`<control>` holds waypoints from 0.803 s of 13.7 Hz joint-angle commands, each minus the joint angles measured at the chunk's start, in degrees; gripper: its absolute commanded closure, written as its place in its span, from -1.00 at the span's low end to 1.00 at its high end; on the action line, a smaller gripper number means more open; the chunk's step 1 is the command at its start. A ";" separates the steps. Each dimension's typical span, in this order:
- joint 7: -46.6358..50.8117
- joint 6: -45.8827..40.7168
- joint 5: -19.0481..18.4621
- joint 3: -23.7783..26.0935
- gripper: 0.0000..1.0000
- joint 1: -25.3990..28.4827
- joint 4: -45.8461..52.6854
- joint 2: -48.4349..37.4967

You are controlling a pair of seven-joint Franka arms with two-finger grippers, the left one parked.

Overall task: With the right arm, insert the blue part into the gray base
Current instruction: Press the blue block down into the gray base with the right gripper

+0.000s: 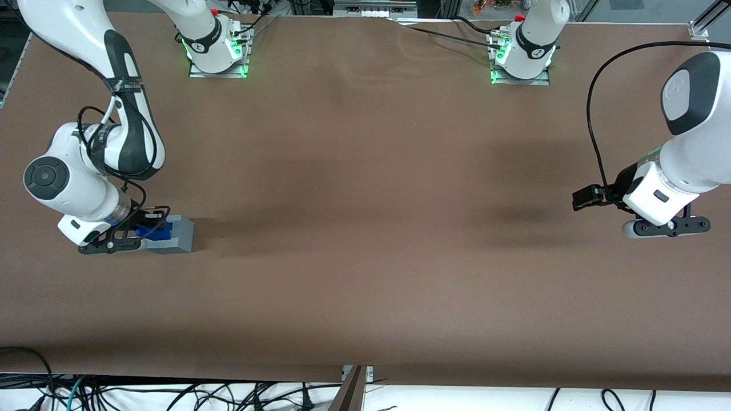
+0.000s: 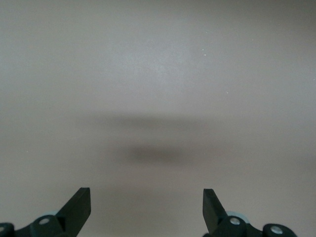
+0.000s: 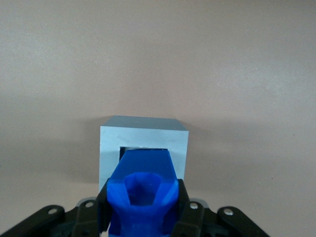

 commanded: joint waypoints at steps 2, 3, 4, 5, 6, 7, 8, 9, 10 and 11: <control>-0.90 -0.09 1.18 0.20 0.91 -0.04 -1.25 -1.26; -0.99 0.00 1.18 0.20 0.91 -0.04 -1.34 -1.26; -1.08 0.00 1.18 0.20 0.91 -0.04 -1.34 -1.26; -0.99 0.00 1.18 0.20 0.91 -0.04 -1.77 -1.26; -0.99 0.08 1.18 0.20 0.91 -0.04 -1.87 -1.26; -0.99 0.17 1.18 0.20 0.91 -0.12 -1.87 -1.26; -0.99 0.26 1.18 0.20 0.91 -0.04 -1.87 -1.26; -0.90 0.35 1.18 0.20 0.91 -0.04 -1.87 -1.26; -0.90 0.35 1.27 0.20 0.91 -0.04 -1.87 -1.18; -0.90 0.35 1.27 0.28 0.91 -0.04 -1.87 -1.17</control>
